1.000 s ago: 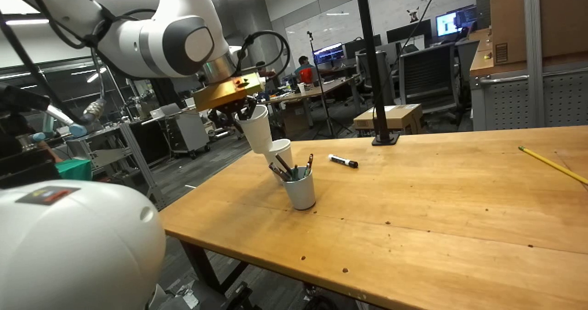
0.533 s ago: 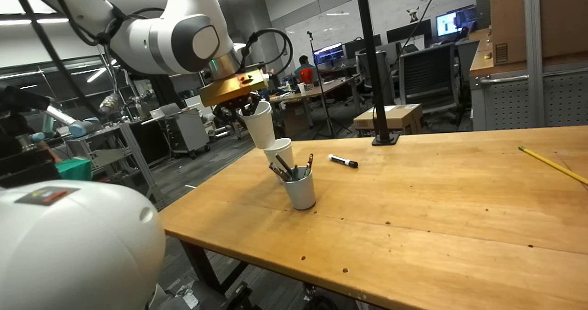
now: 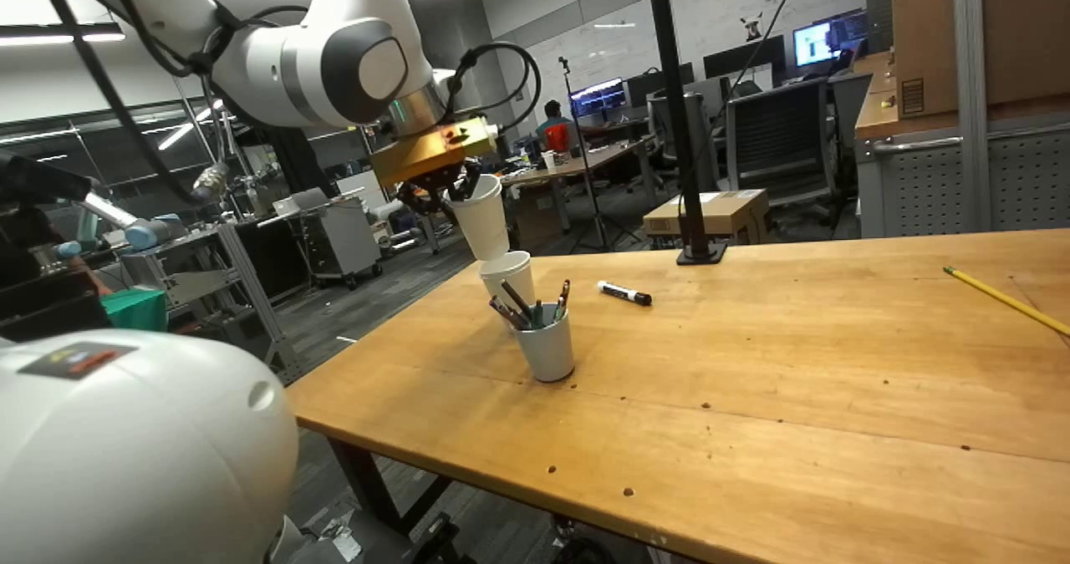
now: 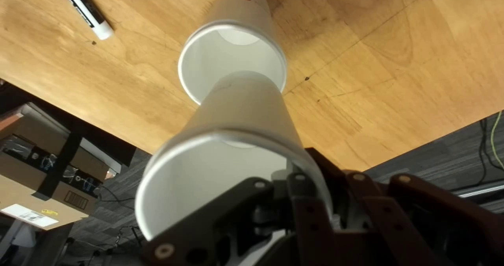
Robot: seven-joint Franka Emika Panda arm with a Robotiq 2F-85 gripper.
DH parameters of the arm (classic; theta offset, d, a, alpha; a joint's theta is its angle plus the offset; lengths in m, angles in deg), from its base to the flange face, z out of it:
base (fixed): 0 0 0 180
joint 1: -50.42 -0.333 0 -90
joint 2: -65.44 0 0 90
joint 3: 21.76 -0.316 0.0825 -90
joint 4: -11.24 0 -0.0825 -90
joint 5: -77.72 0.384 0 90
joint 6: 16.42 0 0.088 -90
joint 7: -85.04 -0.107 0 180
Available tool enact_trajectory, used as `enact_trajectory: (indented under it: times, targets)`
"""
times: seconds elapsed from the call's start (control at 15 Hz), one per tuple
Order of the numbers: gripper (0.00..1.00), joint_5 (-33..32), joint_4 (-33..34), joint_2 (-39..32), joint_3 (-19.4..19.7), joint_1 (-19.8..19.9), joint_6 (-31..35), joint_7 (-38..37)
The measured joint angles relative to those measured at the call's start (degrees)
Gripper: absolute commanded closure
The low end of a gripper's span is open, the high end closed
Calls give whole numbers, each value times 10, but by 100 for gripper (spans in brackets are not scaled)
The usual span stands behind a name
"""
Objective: Pick up the white cups and put them in the other white cups. Pick up the marker pen and put it in the stacked white cups.
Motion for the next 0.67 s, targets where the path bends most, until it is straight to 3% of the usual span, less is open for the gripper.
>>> enact_trajectory:
  times: [0.07, 0.13, 0.2, 0.67]
  targets:
    - [95, 0, 0, 0, 1, 2, 0, 1]
    - [68, 0, 0, 0, 1, 3, 0, 1]
    - [68, 0, -1, 0, 2, 4, 0, 2]
    - [16, 0, -2, 0, 2, 7, 0, 2]
